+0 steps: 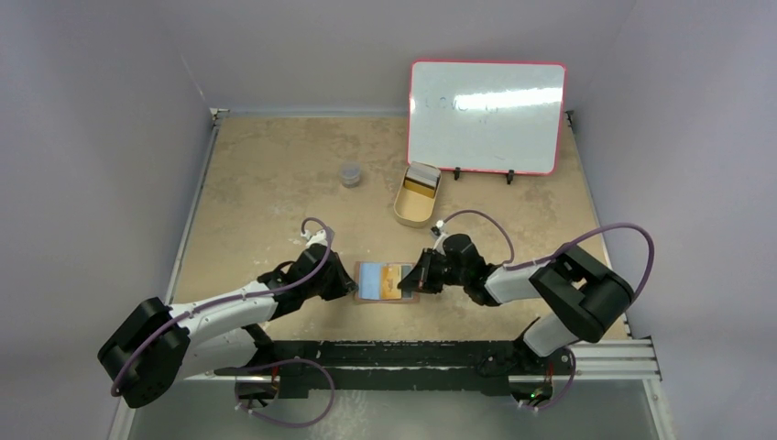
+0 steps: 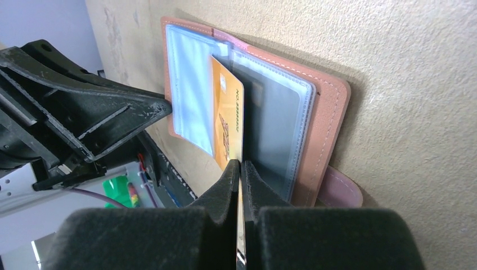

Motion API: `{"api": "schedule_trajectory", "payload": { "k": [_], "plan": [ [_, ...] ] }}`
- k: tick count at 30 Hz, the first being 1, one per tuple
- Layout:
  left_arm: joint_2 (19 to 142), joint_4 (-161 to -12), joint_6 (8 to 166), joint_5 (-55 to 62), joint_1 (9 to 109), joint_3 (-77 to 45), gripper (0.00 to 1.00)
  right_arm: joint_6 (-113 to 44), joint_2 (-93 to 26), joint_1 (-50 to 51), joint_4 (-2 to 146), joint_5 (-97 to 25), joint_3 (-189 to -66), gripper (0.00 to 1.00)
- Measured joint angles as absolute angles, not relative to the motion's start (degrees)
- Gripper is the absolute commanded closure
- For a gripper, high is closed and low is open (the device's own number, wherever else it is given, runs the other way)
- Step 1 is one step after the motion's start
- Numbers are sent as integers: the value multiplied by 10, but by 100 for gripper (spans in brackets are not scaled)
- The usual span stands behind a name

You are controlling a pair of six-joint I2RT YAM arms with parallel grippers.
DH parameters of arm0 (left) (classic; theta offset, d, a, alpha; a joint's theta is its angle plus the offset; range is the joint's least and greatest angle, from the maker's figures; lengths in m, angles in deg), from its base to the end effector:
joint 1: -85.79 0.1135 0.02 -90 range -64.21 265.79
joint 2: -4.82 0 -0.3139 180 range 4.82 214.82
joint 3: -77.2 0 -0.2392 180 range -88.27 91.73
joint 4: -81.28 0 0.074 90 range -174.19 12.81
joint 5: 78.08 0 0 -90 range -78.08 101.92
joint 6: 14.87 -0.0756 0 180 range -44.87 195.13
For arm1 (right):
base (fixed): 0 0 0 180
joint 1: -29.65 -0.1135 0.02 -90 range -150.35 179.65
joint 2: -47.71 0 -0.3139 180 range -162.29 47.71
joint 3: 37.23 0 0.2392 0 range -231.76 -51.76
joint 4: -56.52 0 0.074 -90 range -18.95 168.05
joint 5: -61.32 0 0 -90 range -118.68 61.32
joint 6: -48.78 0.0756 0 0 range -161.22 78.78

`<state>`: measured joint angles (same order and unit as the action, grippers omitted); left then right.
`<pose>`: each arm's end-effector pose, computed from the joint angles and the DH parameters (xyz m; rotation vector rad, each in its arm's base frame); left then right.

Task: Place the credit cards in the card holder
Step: Insert the credit card into the card holder.

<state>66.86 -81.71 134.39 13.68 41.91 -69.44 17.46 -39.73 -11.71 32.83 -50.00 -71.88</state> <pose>0.1365 -0.1281 0.1689 -0.3538 2.5024 -0.7820 0.1896 0.2036 0.1663 0.0976 2.3835 1.3548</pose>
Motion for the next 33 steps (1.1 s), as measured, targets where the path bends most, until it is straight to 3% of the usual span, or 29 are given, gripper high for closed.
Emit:
{"api": "schedule_trajectory", "payload": {
  "k": [16, 21, 25, 33],
  "plan": [
    [669, -831, 1347, 134, 419, -703, 100, 183, -422, -125, 300, -502, -736, 100],
    [671, -843, 1353, 129, 419, -710, 100, 182, -438, -137, 311, -499, -758, 76],
    [674, -853, 1359, 123, 419, -712, 100, 168, -417, -140, 366, -475, -773, 66],
    [676, -864, 1361, 121, 419, -713, 100, 139, -351, -141, 464, -419, -796, 61]
  ]
}}
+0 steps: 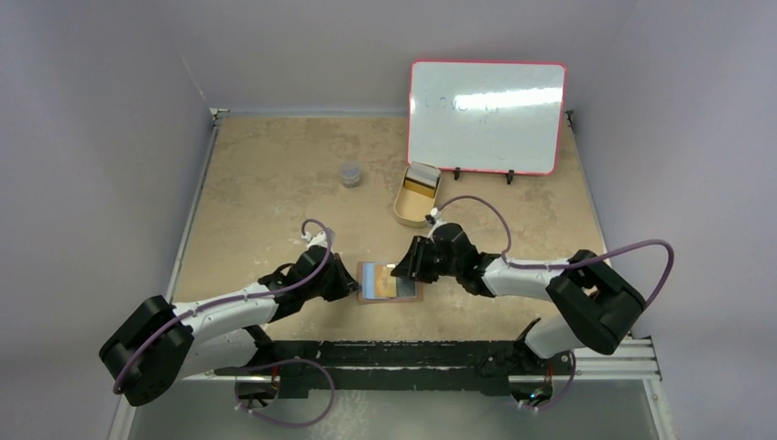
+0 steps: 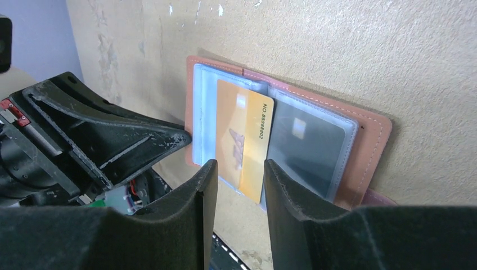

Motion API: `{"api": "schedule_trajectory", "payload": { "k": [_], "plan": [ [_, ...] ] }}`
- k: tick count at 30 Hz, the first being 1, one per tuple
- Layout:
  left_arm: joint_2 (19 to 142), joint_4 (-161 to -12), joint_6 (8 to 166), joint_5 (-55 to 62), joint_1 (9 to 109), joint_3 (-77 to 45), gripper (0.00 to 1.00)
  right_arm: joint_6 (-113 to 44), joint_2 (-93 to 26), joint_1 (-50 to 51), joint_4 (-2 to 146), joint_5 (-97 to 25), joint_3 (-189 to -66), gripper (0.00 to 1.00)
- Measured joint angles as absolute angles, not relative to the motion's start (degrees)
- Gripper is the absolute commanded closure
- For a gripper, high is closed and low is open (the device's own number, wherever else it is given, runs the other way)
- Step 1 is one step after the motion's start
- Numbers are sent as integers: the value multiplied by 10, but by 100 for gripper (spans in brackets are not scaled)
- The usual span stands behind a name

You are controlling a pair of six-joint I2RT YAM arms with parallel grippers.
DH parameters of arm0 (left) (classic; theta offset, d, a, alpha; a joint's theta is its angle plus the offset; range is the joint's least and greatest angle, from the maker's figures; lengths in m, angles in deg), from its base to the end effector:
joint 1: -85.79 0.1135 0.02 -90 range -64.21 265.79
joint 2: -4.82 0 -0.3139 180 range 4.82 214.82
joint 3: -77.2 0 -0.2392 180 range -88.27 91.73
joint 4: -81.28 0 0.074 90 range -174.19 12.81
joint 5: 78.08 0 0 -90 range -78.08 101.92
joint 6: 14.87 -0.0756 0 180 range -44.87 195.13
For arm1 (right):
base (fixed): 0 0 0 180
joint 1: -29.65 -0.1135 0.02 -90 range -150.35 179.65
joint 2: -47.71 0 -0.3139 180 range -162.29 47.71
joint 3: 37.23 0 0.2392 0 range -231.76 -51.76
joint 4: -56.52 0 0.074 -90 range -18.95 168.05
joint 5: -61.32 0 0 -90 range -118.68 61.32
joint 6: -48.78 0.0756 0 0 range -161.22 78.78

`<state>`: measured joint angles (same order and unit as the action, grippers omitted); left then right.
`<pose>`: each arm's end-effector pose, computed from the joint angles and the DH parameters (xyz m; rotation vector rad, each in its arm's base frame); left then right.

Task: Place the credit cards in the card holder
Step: Insert the credit card into the card holder.

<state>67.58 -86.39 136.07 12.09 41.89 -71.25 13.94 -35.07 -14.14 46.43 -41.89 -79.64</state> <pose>0.1366 -0.1311 0.1656 -0.3739 2.4849 -0.8525 0.1976 0.2133 0.1956 0.0774 2.3549 1.2028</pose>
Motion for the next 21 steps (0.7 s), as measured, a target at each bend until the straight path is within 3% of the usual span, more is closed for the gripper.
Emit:
{"api": "schedule_trajectory", "payload": {
  "k": [21],
  "plan": [
    [679, -868, 1361, 118, 419, -713, 100, 135, -423, -173, 457, -421, -847, 61]
  ]
}}
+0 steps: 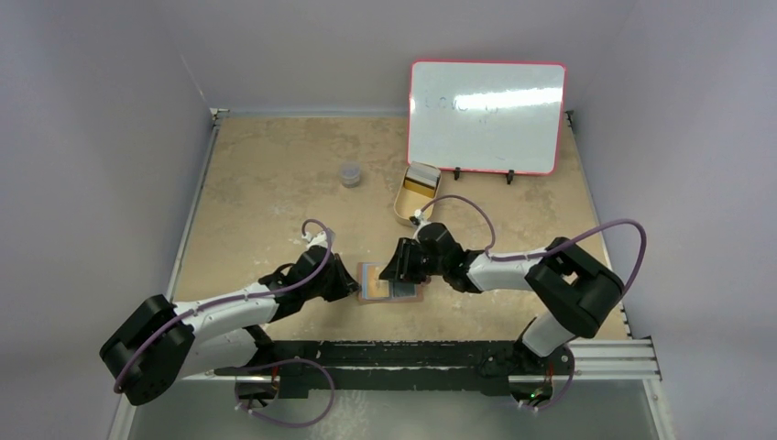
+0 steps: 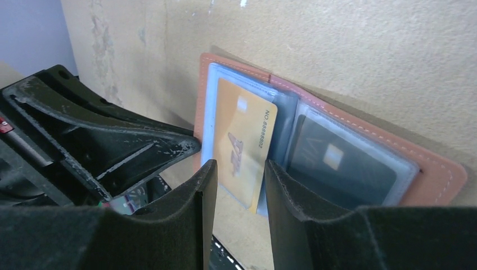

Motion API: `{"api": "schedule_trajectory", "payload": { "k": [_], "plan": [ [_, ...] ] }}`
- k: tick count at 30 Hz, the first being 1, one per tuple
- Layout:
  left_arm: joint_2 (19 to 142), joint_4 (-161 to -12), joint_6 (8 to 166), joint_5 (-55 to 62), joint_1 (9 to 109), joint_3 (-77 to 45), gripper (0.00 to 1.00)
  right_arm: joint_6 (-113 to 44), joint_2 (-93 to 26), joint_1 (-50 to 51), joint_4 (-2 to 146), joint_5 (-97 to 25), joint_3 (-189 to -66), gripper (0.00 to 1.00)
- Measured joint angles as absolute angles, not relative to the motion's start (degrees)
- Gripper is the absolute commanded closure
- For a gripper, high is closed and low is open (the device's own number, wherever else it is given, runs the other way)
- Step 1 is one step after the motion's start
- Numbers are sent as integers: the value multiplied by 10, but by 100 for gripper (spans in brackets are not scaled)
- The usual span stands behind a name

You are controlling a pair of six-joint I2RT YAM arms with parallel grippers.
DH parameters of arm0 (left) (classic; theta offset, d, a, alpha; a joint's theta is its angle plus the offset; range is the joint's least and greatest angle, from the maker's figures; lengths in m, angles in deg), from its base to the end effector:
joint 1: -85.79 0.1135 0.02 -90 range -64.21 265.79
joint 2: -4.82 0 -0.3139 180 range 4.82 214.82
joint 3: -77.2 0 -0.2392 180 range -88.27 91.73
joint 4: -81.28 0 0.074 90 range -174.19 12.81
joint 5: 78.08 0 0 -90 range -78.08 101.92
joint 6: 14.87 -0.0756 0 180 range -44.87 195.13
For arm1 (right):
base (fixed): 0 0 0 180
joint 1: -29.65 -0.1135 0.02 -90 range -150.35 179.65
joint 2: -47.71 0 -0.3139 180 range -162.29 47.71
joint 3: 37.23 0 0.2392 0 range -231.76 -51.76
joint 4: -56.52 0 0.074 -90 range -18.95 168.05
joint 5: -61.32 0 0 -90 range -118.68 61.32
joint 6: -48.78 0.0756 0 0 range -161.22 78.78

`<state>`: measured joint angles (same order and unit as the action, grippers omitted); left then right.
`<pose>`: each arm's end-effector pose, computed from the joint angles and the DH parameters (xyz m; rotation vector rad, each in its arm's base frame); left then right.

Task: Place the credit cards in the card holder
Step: Insert the credit card into the card holder, then pick up the credit card from the storage box.

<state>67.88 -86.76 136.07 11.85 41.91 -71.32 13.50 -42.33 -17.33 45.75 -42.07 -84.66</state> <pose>0.1369 -0.1318 0.1650 -0.3724 2.4870 -0.8562 0.2066 0.2471 0.1876 0.0056 2.3984 1.2096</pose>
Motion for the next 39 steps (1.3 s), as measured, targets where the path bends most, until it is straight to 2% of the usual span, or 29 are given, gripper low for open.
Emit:
{"api": "schedule_trajectory", "payload": {
  "k": [7, 13, 20, 26, 34, 39],
  "plan": [
    [681, -867, 1361, 117, 419, -717, 100, 143, -438, -176, 433, -435, -847, 61],
    [681, -868, 1361, 115, 419, -717, 100, 121, -417, -175, 483, -432, -858, 58],
    [676, -867, 1361, 109, 419, -717, 100, 10, -324, -144, 598, -394, -934, 57],
    [671, -867, 1360, 102, 419, -717, 100, -119, -301, -104, 697, -296, -1034, 56],
    [668, -867, 1357, 96, 419, -717, 100, -279, -360, -60, 772, -170, -1135, 51],
    [668, -867, 1356, 89, 419, -717, 100, -380, -469, -48, 784, -125, -1218, 49]
  ]
}}
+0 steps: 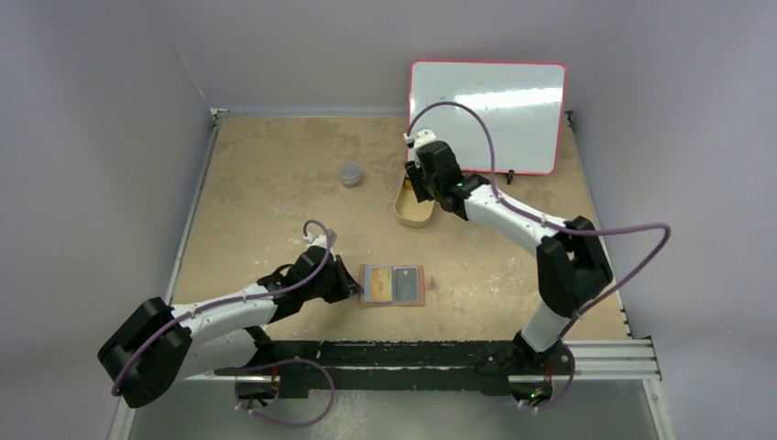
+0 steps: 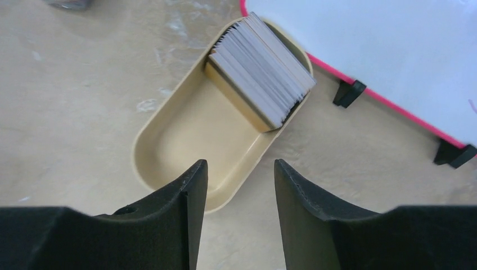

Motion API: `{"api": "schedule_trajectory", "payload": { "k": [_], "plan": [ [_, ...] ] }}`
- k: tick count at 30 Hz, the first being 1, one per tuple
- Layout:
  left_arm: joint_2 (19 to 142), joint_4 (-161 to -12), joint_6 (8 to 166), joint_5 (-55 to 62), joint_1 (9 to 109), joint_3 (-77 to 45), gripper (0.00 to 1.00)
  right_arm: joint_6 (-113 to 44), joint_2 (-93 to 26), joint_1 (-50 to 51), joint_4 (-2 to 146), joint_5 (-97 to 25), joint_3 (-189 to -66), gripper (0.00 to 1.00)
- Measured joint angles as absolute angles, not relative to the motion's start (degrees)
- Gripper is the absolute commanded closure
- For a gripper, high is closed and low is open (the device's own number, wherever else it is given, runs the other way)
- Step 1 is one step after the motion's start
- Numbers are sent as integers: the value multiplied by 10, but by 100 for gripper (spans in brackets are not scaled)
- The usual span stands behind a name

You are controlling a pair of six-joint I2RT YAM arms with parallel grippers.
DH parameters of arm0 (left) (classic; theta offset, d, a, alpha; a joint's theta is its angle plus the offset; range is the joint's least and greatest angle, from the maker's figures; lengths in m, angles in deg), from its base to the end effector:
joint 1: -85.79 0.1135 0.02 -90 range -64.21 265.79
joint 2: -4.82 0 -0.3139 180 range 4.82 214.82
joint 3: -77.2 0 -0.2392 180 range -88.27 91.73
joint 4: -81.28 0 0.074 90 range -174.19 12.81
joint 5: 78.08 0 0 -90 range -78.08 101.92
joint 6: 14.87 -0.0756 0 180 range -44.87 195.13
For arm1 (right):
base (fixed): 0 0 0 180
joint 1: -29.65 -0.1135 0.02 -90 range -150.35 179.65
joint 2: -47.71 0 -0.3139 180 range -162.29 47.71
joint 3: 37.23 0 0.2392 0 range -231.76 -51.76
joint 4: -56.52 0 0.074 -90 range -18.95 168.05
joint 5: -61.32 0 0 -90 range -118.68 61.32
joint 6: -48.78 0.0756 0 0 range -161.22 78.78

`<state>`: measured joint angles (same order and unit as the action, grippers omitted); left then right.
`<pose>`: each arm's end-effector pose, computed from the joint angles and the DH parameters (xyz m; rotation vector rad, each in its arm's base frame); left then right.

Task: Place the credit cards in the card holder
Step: Pick up the credit card from the storage box.

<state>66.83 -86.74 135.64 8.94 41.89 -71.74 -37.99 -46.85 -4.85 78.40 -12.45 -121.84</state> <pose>0.1322 -0.1327 0.1658 -0.3367 2.5047 -0.9100 0.3458 0.2120 0.3078 -0.4049 2.0638 0.0942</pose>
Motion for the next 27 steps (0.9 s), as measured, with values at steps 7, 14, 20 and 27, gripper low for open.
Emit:
{"api": "schedule_trajectory", "payload": {
  "k": [7, 14, 20, 27],
  "plan": [
    [668, -870, 1356, 85, 419, -716, 100, -498, -558, -44, 765, -96, -1249, 47],
    [666, -871, 1356, 83, 419, -716, 100, -568, -618, -45, 738, -62, -1273, 46],
    [664, -871, 1356, 82, 419, -716, 100, -598, -641, -44, 718, -37, -1275, 46],
    [661, -871, 1357, 82, 419, -716, 100, -615, -662, -44, 698, -2, -1279, 54]
  ]
}}
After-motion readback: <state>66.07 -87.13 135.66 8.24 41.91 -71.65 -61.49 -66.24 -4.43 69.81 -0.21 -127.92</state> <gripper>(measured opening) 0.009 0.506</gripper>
